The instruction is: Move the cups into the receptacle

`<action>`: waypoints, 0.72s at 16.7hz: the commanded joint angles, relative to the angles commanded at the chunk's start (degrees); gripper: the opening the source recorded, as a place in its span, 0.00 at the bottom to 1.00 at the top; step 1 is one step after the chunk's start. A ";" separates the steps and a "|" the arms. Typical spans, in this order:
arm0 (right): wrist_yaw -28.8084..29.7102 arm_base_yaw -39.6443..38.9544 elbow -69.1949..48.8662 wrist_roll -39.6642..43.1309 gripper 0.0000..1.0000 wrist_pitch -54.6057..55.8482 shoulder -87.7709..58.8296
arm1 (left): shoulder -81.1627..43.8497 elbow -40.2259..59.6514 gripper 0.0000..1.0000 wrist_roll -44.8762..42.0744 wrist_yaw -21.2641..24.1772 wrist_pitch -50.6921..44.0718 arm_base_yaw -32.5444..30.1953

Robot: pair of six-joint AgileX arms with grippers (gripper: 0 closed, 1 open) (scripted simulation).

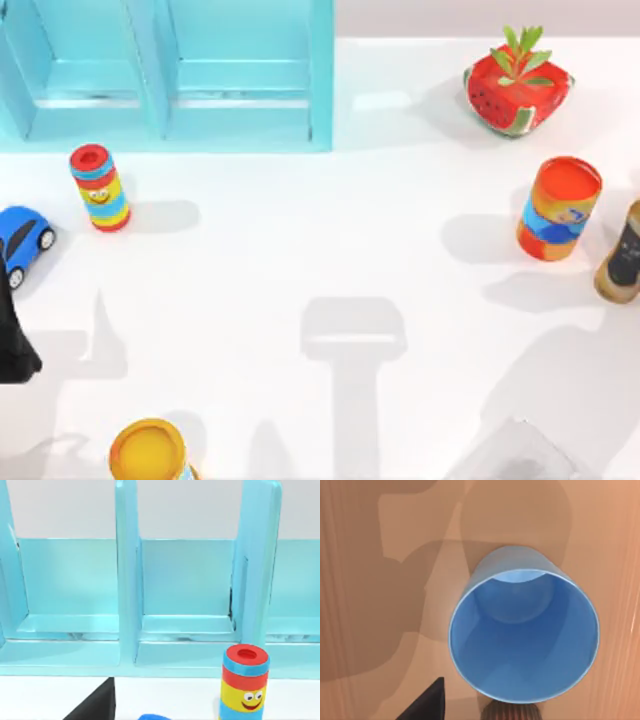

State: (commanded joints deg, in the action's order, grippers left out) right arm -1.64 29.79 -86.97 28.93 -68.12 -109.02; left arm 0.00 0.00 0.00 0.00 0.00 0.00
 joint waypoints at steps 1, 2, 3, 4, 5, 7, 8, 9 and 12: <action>0.00 0.00 0.00 0.00 1.00 0.00 0.00 | 0.00 0.00 1.00 0.00 0.00 0.00 0.00; 0.00 0.00 0.00 0.00 1.00 0.00 0.00 | 0.00 0.00 1.00 0.00 0.00 0.00 0.00; 0.00 0.11 -0.01 0.01 1.00 -0.01 -0.03 | 0.00 0.00 1.00 0.00 0.00 0.00 0.00; -0.01 0.11 -0.17 0.02 1.00 -0.15 -0.05 | 0.00 0.00 1.00 0.00 0.00 0.00 0.00; -0.03 0.09 -0.92 0.08 1.00 -0.83 -0.10 | 0.00 0.00 1.00 0.00 0.00 0.00 0.00; -0.01 0.21 -4.22 0.11 1.00 -3.82 -0.27 | 0.00 0.00 1.00 0.00 0.00 0.00 0.00; 0.02 0.32 -6.72 0.13 1.00 -6.05 -0.44 | 0.00 0.00 1.00 0.00 0.00 0.00 0.00; 0.06 0.40 -9.68 0.17 1.00 -8.41 -0.63 | 0.00 0.00 1.00 0.00 0.00 0.00 0.00; 0.01 0.43 -17.94 0.23 1.00 -16.50 -1.11 | 0.00 0.00 1.00 0.00 0.00 0.00 0.00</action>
State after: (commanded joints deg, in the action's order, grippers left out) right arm -1.63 30.23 -104.91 29.16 -84.62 -110.13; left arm 0.00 0.00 0.00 0.00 0.00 0.00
